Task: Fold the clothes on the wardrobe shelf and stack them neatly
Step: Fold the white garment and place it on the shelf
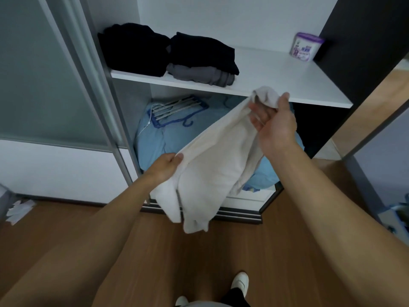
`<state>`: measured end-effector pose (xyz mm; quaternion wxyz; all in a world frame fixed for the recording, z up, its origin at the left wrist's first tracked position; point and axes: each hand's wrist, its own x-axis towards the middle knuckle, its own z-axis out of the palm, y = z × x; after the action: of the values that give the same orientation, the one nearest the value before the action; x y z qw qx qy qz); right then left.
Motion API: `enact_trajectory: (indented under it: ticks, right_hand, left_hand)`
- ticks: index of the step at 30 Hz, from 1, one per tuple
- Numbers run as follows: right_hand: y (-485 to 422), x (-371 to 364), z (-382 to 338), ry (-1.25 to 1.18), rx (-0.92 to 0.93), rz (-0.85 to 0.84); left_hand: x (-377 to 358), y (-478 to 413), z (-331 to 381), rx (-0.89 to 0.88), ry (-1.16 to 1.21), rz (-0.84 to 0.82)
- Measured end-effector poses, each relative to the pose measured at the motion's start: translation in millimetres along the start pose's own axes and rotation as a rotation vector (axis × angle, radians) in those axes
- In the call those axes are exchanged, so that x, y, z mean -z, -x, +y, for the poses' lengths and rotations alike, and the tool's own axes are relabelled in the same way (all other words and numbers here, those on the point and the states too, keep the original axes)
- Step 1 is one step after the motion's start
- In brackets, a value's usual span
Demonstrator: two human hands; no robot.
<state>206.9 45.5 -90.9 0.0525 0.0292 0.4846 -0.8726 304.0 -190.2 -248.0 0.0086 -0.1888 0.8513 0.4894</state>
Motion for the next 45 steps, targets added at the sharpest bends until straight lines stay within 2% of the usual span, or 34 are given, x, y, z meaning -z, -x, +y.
enact_trajectory:
  ticks: [4,6,8,10,12,14,16,18,20,21,22,24,26,28,30,32,35,37,39,41,45]
  right_hand:
    - [-15.5,21.2,5.6,-0.01,0.045,0.1]
    - [-22.9,28.3,8.7,-0.018,0.055,0.149]
    - [-29.0,34.9,10.8,-0.024,0.064,0.193]
    - [-31.7,41.8,12.9,-0.006,0.069,0.233]
    - [-33.5,49.3,13.1,0.004,0.081,0.259]
    - [-35.6,58.3,14.5,0.035,0.07,0.264]
    - [-37.5,70.3,23.2,0.21,-0.026,0.238]
    - [-32.1,80.1,38.1,0.601,-0.255,0.107]
    - [-17.8,82.5,56.0,1.089,-0.469,-0.187]
    - [-9.3,80.4,64.9,1.304,-0.479,-0.365]
    - [-0.1,75.5,72.7,1.434,-0.392,-0.514]
    - [19.3,56.2,81.5,1.328,-0.09,-0.737]
    - [32.5,34.3,82.5,1.083,0.064,-0.839]
    - [32.4,19.6,80.5,0.997,0.104,-0.692]
    - [28.1,9.8,74.7,1.071,0.19,-0.494]
    - [25.6,7.3,73.9,1.118,0.191,-0.377]
    - [28.0,4.5,74.2,1.02,0.085,-0.229]
    - [26.6,2.6,74.4,0.882,-0.035,-0.115]
    - [24.1,0.7,72.7,0.762,-0.145,-0.025]
    - [24.1,-1.7,70.9,0.645,-0.232,0.035]
    - [20.0,8.7,65.9,0.507,-0.259,0.099]
  left_hand:
    - [17.3,10.0,3.3,-0.081,0.142,-0.102]
    - [22.5,11.2,0.5,-0.074,0.035,-0.243]
    - [26.7,9.5,-9.5,-0.021,-0.185,-0.35]
    - [31.3,5.4,-25.8,0.057,-0.349,-0.308]
    - [38.4,6.8,-40.1,0.164,-0.397,-0.223]
    - [43.5,12.3,-46.7,0.252,-0.302,-0.169]
    - [42.5,16.3,-35.5,0.244,-0.125,-0.102]
    - [37.2,16.3,-4.9,0.187,0.03,-0.023]
    - [30.1,12.0,33.0,0.095,0.104,-0.03]
    - [26.4,10.0,50.7,0.043,0.097,-0.064]
    - [22.4,8.7,66.8,-0.001,0.063,-0.1]
    - [16.4,8.8,92.5,-0.076,-0.046,-0.152]
    - [14.4,12.3,110.7,-0.133,-0.092,-0.171]
    - [17.2,18.2,120.9,-0.142,-0.029,-0.185]
    - [22.0,25.0,122.0,-0.143,0.057,-0.23]
    - [25.7,32.6,115.3,-0.163,0.117,-0.232]
    - [26.4,39.5,88.2,-0.12,0.315,-0.208]
    - [22.1,43.7,63.8,-0.067,0.4,-0.33]
    - [10.5,48.6,43.1,-0.036,0.375,-0.444]
    - [-3.6,49.4,30.6,0.016,0.398,-0.393]
    - [-11.8,40.2,29.1,0.112,0.677,-0.1]
